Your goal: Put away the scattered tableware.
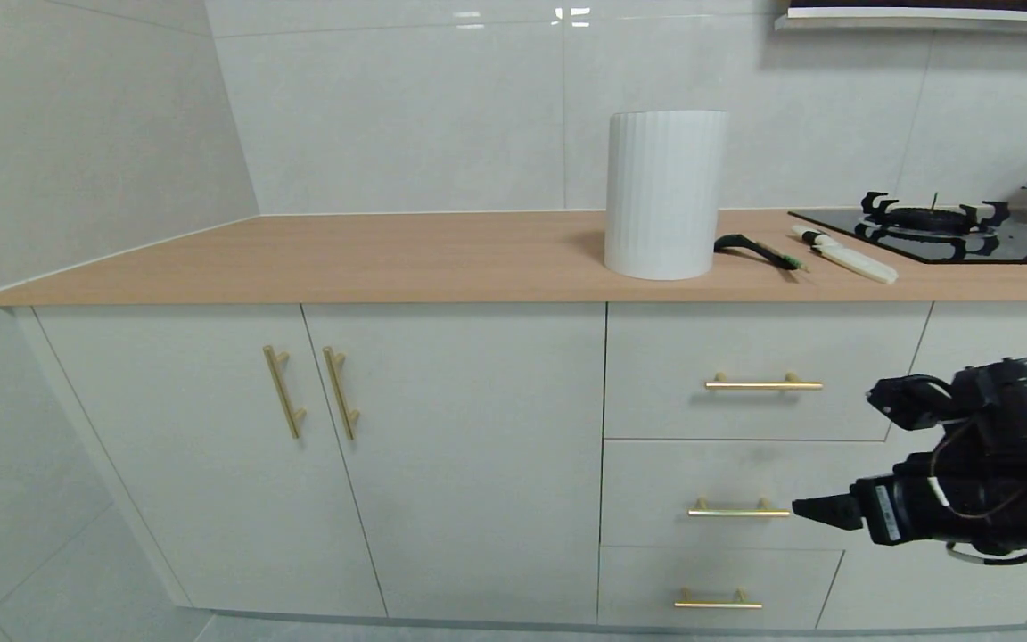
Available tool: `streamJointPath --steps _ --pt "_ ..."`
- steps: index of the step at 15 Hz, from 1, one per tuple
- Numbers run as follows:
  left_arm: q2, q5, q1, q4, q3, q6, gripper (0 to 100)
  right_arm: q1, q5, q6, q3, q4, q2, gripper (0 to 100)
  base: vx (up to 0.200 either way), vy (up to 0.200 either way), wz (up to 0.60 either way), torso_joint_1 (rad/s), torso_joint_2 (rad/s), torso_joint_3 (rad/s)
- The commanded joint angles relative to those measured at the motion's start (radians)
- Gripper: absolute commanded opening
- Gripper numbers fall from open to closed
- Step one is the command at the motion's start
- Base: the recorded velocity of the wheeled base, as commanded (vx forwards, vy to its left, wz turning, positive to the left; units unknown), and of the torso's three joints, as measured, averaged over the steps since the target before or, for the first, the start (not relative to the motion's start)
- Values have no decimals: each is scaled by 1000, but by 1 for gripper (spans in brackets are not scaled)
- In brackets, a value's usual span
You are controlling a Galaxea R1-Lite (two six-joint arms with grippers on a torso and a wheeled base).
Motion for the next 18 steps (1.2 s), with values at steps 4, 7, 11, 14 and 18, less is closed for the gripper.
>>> streamJointPath --steps 4,7,11,14,18 --pt "0 0 2 -1 0 0 100 -1 -36 0 -35 -192 350 100 0 0 0 0 0 0" --pt "0 0 0 -1 0 0 100 -4 -47 1 -40 -281 418 100 0 0 0 0 0 0" --pt "0 0 0 0 0 0 100 -6 -132 8 -37 -474 564 100 0 0 0 0 0 0" --pt "0 0 0 0 0 0 100 -6 -159 23 -83 -591 657 100 0 0 0 0 0 0" --pt "0 0 0 0 0 0 100 -6 -182 23 -230 -517 719 100 0 0 0 0 0 0"
